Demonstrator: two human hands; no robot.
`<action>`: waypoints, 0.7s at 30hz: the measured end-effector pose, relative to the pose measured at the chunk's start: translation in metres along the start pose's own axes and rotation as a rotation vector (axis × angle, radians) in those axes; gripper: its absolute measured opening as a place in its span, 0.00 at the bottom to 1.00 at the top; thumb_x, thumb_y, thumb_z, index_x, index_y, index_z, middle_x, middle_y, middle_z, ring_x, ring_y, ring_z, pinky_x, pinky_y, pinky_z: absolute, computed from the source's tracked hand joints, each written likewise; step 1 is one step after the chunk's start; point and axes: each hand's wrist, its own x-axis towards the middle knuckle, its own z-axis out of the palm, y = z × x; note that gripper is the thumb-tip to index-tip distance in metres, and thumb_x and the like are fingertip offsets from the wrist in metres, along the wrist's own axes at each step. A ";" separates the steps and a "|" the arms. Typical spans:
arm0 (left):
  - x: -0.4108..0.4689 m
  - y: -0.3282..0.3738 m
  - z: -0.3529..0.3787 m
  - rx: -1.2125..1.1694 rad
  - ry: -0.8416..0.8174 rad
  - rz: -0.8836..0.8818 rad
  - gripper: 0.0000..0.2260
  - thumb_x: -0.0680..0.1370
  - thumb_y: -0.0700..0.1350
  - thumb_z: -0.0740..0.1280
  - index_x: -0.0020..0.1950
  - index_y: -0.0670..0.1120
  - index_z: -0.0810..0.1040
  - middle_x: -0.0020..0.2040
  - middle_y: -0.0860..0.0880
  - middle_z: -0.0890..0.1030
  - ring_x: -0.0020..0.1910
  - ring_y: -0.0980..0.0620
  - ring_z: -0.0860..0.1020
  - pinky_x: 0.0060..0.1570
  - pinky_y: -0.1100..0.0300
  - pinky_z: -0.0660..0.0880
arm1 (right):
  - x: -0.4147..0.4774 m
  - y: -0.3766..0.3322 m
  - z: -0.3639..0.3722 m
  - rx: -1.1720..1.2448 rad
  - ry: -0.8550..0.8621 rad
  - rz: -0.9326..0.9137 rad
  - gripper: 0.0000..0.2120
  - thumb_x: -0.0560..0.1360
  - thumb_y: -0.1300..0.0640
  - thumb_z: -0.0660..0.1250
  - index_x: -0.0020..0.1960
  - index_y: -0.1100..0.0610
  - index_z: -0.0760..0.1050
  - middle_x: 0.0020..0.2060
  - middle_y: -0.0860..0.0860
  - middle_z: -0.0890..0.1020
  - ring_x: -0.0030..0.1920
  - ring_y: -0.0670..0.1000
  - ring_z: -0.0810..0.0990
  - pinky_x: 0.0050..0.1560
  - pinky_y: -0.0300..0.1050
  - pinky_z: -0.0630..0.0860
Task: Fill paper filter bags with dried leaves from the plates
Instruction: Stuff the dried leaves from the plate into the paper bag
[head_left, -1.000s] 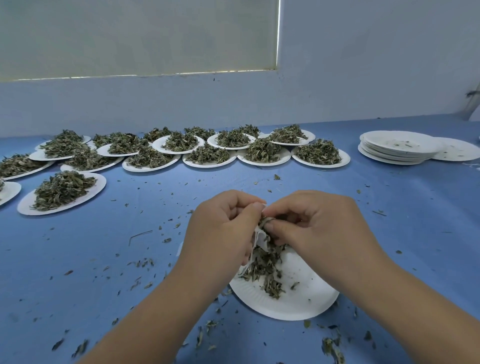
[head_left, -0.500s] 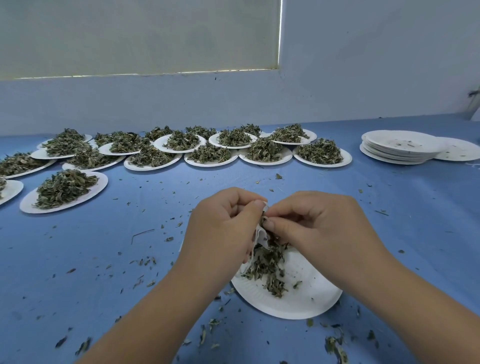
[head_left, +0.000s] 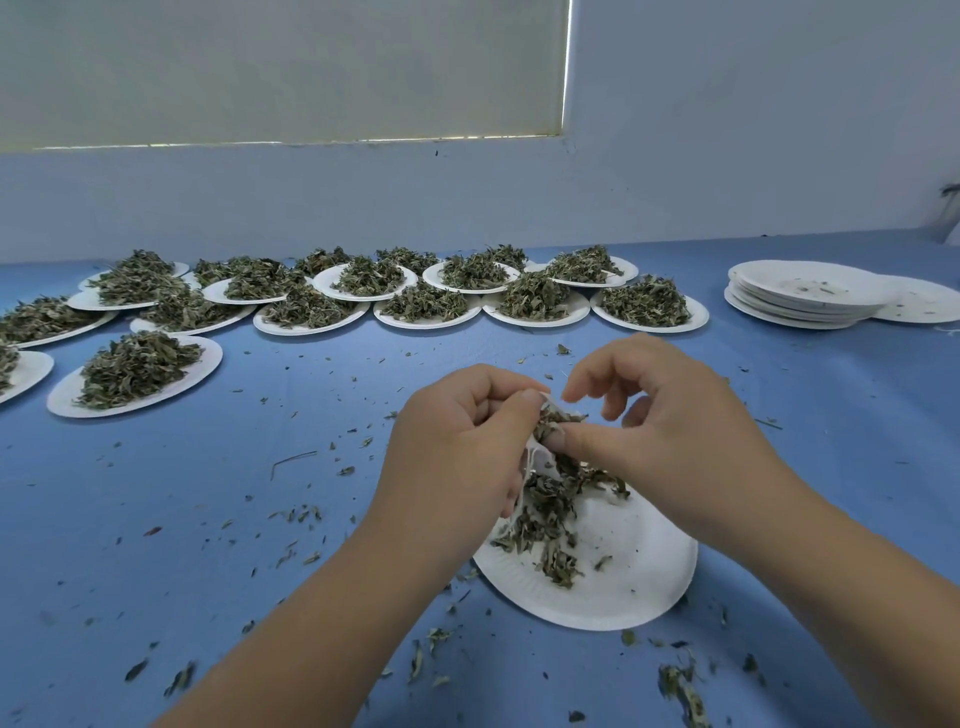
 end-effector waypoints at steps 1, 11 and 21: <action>0.000 0.001 -0.001 -0.017 -0.003 0.001 0.07 0.78 0.42 0.67 0.42 0.48 0.82 0.20 0.52 0.73 0.18 0.55 0.68 0.22 0.66 0.68 | 0.003 0.001 -0.001 0.017 -0.020 0.036 0.13 0.61 0.46 0.77 0.41 0.40 0.75 0.40 0.39 0.75 0.36 0.35 0.73 0.37 0.25 0.68; 0.005 0.005 -0.008 -0.167 0.010 -0.045 0.08 0.78 0.40 0.66 0.41 0.45 0.82 0.21 0.49 0.70 0.19 0.53 0.66 0.21 0.64 0.67 | 0.022 -0.005 0.003 0.681 -0.522 0.375 0.18 0.66 0.55 0.73 0.55 0.59 0.80 0.45 0.61 0.84 0.42 0.56 0.84 0.39 0.41 0.80; 0.006 0.004 -0.013 0.069 0.036 0.048 0.09 0.78 0.41 0.67 0.40 0.50 0.82 0.19 0.57 0.70 0.19 0.59 0.67 0.23 0.66 0.66 | 0.033 -0.022 0.022 0.159 -0.278 0.248 0.04 0.70 0.60 0.71 0.44 0.60 0.79 0.31 0.55 0.83 0.32 0.57 0.84 0.39 0.60 0.82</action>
